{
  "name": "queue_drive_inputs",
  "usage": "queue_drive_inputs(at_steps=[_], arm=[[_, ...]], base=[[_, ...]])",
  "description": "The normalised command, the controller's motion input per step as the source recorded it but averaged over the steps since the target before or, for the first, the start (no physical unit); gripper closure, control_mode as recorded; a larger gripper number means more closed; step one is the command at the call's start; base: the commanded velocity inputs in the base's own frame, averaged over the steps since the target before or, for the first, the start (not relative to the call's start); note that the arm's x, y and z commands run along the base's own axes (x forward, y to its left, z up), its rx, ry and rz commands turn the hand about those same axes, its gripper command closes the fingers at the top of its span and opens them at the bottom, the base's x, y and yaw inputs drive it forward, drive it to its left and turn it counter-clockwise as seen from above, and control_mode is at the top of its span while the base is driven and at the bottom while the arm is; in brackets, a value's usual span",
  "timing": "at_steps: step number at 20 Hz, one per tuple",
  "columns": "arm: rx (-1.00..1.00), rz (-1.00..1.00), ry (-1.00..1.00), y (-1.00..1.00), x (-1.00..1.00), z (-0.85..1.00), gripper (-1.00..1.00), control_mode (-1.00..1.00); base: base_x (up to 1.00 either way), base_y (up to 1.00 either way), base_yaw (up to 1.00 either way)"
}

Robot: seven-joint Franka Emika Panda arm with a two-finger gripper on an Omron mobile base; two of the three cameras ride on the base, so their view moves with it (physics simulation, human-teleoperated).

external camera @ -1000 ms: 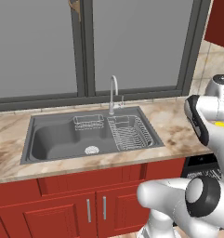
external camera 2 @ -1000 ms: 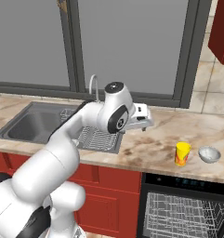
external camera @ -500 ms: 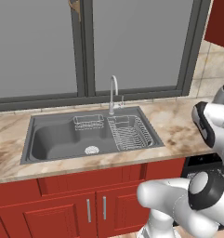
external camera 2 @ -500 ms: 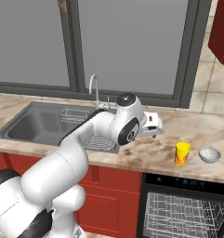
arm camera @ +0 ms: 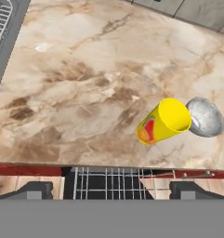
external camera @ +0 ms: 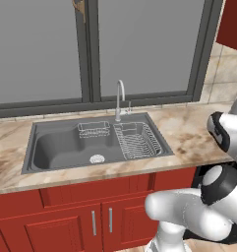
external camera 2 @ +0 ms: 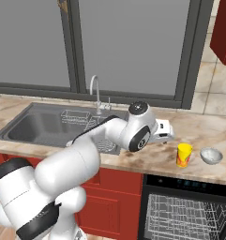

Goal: Pick up the cup and bowl from the counter, place them in the dishwasher, and close the dishwasher door.

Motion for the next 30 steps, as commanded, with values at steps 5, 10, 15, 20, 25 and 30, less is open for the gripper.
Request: queue_drive_inputs(at_steps=[5,10,15,20,25,30], arm=[[0.00,-0.04,0.00,-0.37,0.22,-0.16,-1.00,-1.00],[0.00,-0.03,0.00,-0.38,0.26,-0.14,-1.00,-1.00],[0.00,-0.02,0.00,-0.34,0.33,-0.18,-1.00,-1.00],[0.00,-0.02,0.00,-0.27,0.37,-0.23,-1.00,-1.00],[0.00,-0.02,0.00,-0.25,0.36,-0.24,-1.00,-1.00],[0.00,-0.01,0.00,-0.25,0.29,-0.25,-1.00,-1.00]], base=[[0.00,0.00,0.00],[0.00,0.00,0.00],[0.00,0.00,0.00],[0.00,0.00,0.00],[0.00,0.00,0.00],[0.00,0.00,0.00]])
